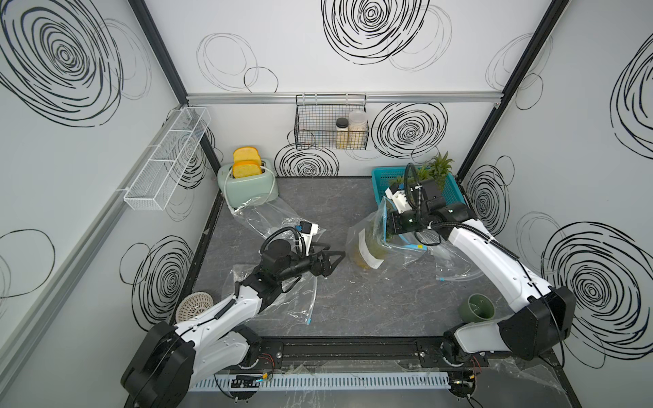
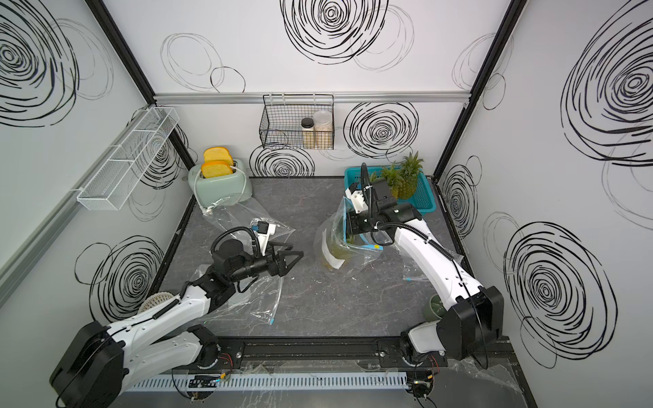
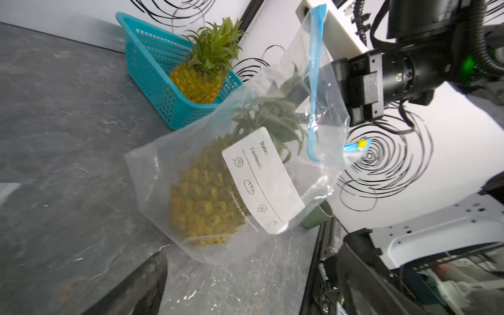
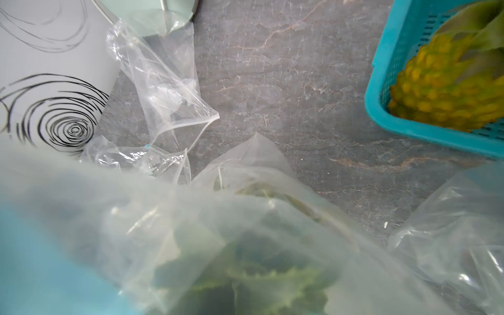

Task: Open the zip-top bag and take out the pineapple
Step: Pick up the pineapple from the zipper food storage bag.

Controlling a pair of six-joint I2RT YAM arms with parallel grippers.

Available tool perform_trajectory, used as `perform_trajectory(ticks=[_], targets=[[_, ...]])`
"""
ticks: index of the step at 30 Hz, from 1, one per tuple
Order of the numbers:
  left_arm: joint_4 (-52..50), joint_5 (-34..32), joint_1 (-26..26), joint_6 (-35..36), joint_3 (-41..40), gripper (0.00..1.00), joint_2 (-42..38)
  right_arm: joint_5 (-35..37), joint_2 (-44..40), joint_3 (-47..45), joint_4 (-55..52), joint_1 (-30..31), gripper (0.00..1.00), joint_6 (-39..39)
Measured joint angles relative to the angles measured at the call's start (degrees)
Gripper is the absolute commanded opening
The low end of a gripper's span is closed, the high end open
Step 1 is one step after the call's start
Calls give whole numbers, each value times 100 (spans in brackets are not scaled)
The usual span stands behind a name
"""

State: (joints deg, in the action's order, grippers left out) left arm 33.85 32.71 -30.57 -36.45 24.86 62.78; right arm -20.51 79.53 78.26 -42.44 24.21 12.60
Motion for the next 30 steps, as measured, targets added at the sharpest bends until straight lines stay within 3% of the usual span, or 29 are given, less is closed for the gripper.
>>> perform_trajectory(ticks=[7, 14, 22, 30], targets=[[2223, 726, 48, -1097, -446, 97, 1141, -444, -166, 704, -122, -9, 0, -20], [4015, 765, 236, -1967, -592, 96, 1775, -660, -181, 1405, -492, -15, 0, -37], [5123, 361, 470, -2426, -809, 96, 1871, -855, -247, 1698, -721, -20, 0, -35], [5416, 197, 820, -2935, -708, 96, 2562, -986, -382, 1751, -789, 26, 0, -17]])
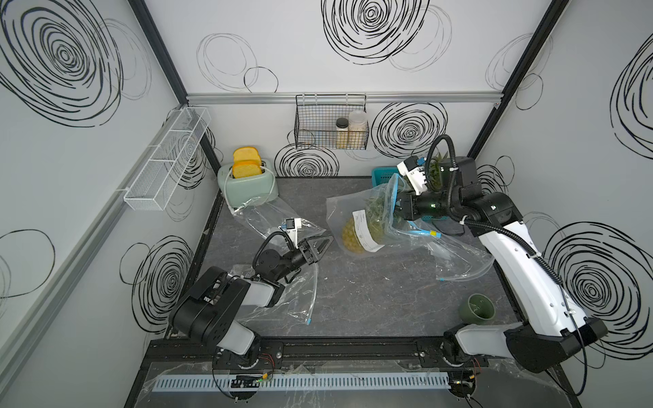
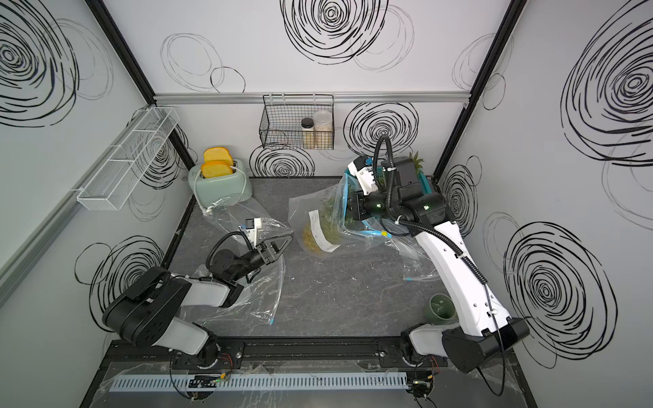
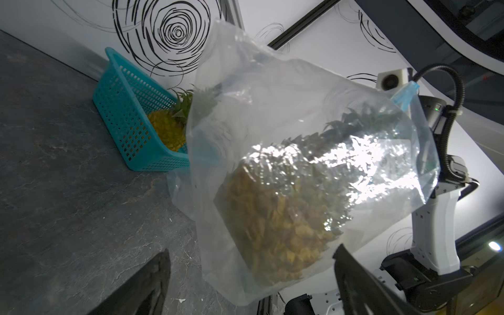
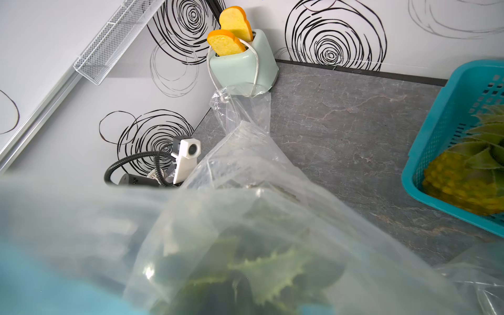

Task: Open the zip-top bag and take out the pineapple
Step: Pick up the pineapple from the zipper food storage bag.

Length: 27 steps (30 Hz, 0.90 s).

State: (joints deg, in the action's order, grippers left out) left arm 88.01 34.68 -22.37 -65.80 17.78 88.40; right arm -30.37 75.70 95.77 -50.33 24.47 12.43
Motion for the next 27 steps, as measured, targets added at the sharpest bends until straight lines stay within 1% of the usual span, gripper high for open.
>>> perform_trajectory(ticks=[4, 10, 11, 12, 14, 16, 17, 18, 22, 24, 26, 27], targets=[[0, 20, -4, -177, 352, 96, 310, -9, -11, 17, -11, 111, 0, 0], [55, 59, -116, -321, 925, 98, 435, -2, -13, 11, -17, 328, 0, 7], [63, 83, -144, -345, 1012, 92, 468, 0, -15, -2, -7, 356, 0, 15], [81, 116, -186, -363, 1115, 77, 525, 7, -24, -33, 13, 376, 0, 22], [96, 153, -256, -450, 1246, 43, 632, 28, -55, -122, 74, 413, 0, 42], [105, 177, -289, -516, 1276, 16, 715, 66, -92, -249, 146, 426, 0, 63], [131, 205, -293, -531, 1276, 6, 741, 98, -103, -302, 160, 431, 0, 79], [151, 229, -297, -542, 1276, 0, 756, 129, -107, -352, 160, 435, 0, 83], [153, 262, -225, -529, 1246, 0, 774, 221, -107, -446, 205, 433, 0, 101], [125, 304, -129, -372, 1246, 0, 772, 238, -118, -444, 229, 435, 0, 98], [-334, 348, -15, 50, 1279, 0, 686, 273, -133, -437, 229, 433, 0, 96], [-859, 323, 37, 422, 1342, 0, 577, 308, -146, -428, 223, 433, 0, 90]])
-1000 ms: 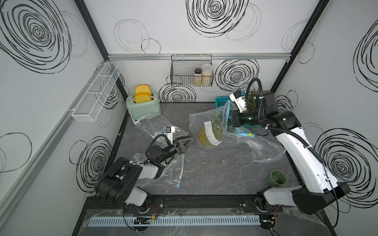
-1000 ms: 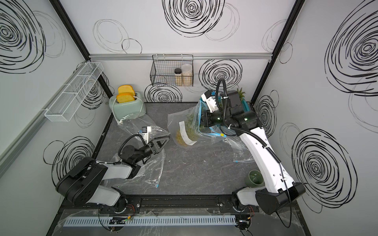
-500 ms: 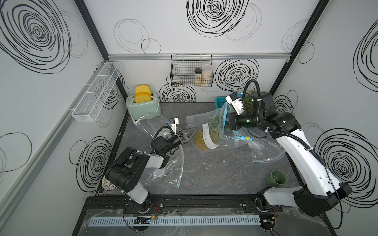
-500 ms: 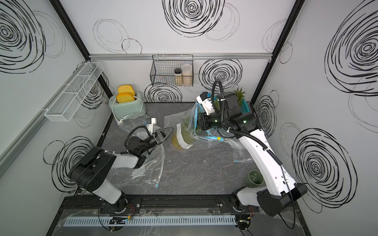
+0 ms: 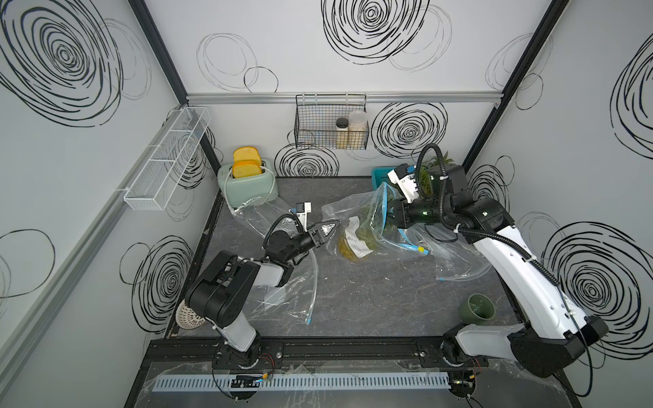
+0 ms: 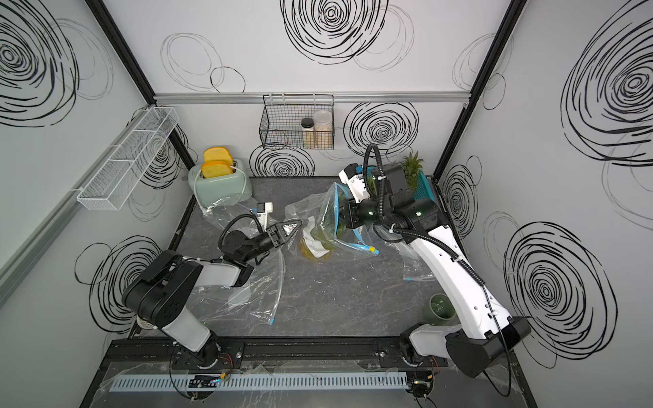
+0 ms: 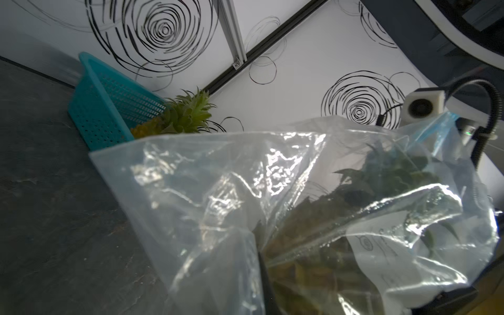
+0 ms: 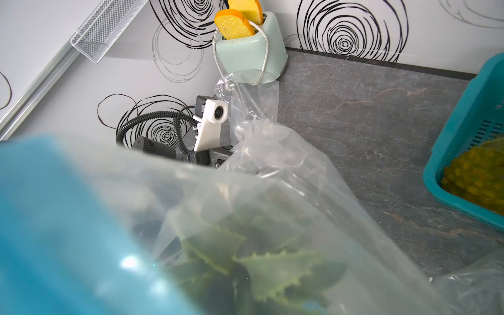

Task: Open the zip-top bag and take out the pineapple
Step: Pick up the pineapple from the zipper food storage bag.

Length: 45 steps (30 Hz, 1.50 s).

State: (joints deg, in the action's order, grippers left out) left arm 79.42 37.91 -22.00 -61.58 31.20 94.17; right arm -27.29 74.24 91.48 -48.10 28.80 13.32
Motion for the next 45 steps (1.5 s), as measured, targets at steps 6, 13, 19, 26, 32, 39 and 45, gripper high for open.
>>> perform_trajectory(ticks=[6, 13, 19, 26, 32, 39, 45], targets=[[-3202, -846, 22, 2170, 763, 0, -852, 87, -184, 94, -107, -114, 0, -50], [-5252, -1816, 28, 3501, 1438, 0, -1093, 81, -470, 417, -262, -214, 0, -146], [-6540, -2594, 9, 4301, 2275, 0, -1093, 177, -616, 452, -411, -249, 0, -249], [-7250, -3536, 142, 4944, 3104, 0, -1080, 216, -769, 455, -531, -280, 0, -304], [-7458, -4011, 170, 5320, 3366, 0, -918, 225, -953, 455, -525, -278, 0, -334], [-7285, -4105, 120, 5340, 3180, 0, -970, 181, -1064, 269, -330, -280, 0, -260], [-7270, -4385, -337, 5305, 2706, 0, -1222, -2, -1141, 39, -184, -280, 0, -175]])
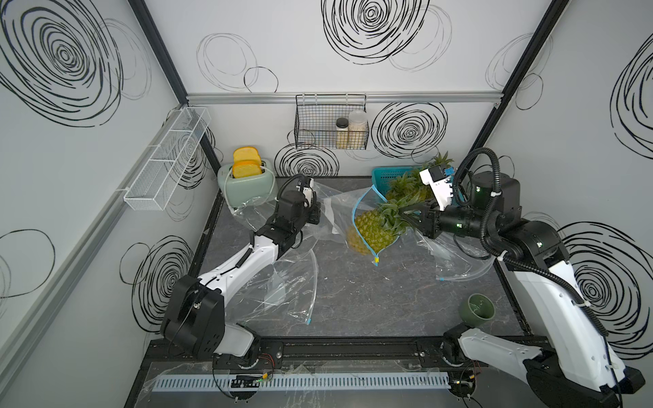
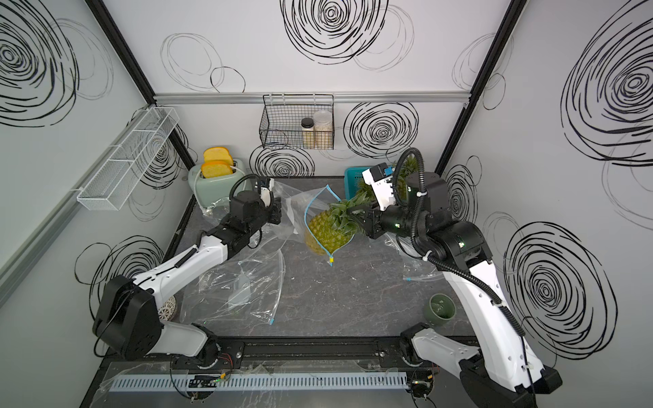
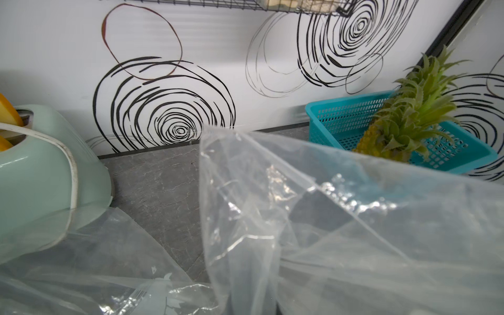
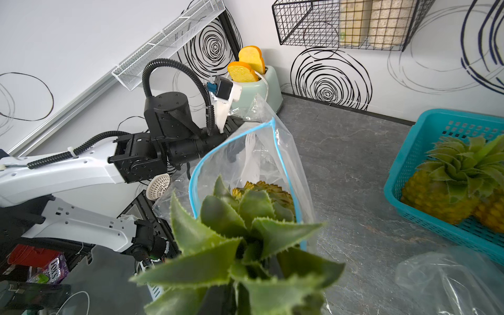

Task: Open the zip-top bag and take out the pineapple
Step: Pick up the pineapple from the zipper food storage bag.

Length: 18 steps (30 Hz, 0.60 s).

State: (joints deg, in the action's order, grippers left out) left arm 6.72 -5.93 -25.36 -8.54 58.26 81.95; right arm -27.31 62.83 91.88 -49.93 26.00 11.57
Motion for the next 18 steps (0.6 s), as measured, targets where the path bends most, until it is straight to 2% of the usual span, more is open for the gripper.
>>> perform_trajectory(ticks=[7, 12, 18], targets=[[-4, -184, -651, 297, 22, 0, -13, -492, 0, -317, 411, -7, 0, 133], [-98, -361, -634, 581, 404, 0, 476, -730, 11, -229, 575, -7, 0, 168], [-291, -671, -448, 879, 699, 0, 1005, -625, 55, 142, 549, -13, 0, 59]])
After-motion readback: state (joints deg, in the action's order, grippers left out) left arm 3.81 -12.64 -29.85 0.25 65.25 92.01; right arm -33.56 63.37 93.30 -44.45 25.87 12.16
